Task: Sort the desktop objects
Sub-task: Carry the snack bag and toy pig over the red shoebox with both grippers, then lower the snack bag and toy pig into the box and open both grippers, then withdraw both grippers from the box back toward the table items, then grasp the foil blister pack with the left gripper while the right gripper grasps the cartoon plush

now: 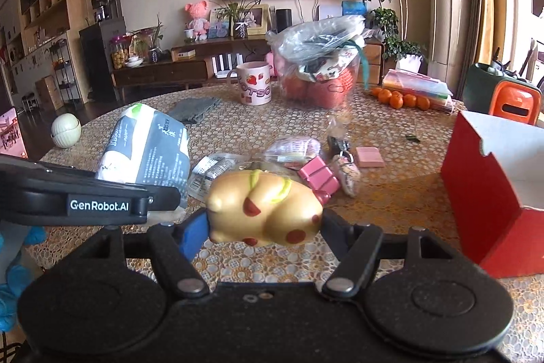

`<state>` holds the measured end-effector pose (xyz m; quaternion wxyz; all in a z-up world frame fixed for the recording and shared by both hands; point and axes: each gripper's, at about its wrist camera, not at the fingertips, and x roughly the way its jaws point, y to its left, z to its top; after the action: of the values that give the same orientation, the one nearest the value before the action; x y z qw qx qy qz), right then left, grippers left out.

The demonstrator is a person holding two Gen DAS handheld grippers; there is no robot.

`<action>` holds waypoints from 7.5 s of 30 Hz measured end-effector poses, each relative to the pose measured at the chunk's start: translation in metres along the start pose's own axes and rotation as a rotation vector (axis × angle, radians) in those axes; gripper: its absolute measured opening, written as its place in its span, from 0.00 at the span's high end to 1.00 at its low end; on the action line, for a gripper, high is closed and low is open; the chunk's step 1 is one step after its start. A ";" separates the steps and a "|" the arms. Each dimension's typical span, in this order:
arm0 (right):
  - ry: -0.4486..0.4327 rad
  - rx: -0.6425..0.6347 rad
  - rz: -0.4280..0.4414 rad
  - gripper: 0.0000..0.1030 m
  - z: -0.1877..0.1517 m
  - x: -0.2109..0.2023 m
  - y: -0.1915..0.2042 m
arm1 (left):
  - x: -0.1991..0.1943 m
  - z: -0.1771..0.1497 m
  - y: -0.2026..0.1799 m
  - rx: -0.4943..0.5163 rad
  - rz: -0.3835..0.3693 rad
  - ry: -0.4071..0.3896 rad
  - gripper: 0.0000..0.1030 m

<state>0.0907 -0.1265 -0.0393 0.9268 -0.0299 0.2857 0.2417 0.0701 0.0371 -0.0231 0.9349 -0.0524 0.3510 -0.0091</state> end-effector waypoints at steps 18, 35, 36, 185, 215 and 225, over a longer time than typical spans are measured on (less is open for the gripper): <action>-0.080 0.046 -0.123 0.32 0.003 -0.081 -0.092 | -0.021 0.022 -0.088 0.151 -0.183 -0.017 0.61; -0.111 0.135 -0.283 0.32 0.015 -0.114 -0.191 | 0.007 0.047 -0.184 0.318 -0.337 0.018 0.61; -0.112 0.142 -0.290 0.32 0.016 -0.115 -0.197 | 0.009 0.049 -0.191 0.334 -0.342 0.020 0.61; 0.095 0.112 -0.042 0.01 0.061 -0.018 -0.126 | 0.034 0.043 -0.041 0.192 -0.177 0.008 0.00; 0.241 0.003 -0.011 0.05 0.046 0.104 -0.106 | 0.134 0.045 0.056 0.047 0.071 0.105 0.00; 0.285 -0.072 -0.033 0.19 0.043 0.147 -0.106 | 0.162 0.042 0.060 0.087 0.118 0.141 0.00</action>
<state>0.2678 -0.1480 -0.0920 0.8790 -0.1018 0.4052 0.2296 0.2191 0.0920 -0.1043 0.9081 0.0097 0.4177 0.0272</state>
